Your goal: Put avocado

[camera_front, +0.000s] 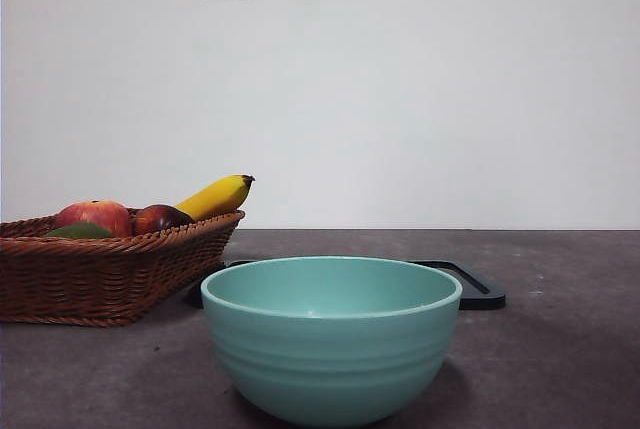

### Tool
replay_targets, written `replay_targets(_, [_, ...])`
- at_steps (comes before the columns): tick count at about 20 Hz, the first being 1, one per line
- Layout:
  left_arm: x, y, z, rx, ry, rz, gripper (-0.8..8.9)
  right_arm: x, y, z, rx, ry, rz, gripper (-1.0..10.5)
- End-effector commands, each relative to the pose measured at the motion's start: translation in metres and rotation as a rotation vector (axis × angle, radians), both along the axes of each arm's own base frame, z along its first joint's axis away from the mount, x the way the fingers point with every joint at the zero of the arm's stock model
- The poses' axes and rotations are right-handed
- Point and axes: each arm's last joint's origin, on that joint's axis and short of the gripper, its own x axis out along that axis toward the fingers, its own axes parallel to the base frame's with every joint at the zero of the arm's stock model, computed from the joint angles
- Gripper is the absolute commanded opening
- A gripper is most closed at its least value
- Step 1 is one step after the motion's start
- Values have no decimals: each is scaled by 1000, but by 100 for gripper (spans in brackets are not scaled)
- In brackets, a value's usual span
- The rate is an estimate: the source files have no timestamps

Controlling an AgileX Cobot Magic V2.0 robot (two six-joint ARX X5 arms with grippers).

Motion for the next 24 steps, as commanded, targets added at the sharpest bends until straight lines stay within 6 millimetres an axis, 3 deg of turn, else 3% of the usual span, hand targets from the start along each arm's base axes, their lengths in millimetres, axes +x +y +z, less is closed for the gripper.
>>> replay_targets(1, [-3,0,21,-11,-20,-10,10,-5,0,22,34,-24,-1,8])
replay_targets(10, [1,-5,71,54,123,-195,10,-8,2,78,-35,118,80,8])
replay_targets(16, [11,-9,96,131,245,-402,10,1,8,107,-126,337,304,8])
replay_targets(24, [13,-20,113,153,402,-669,10,10,21,136,-188,544,584,8])
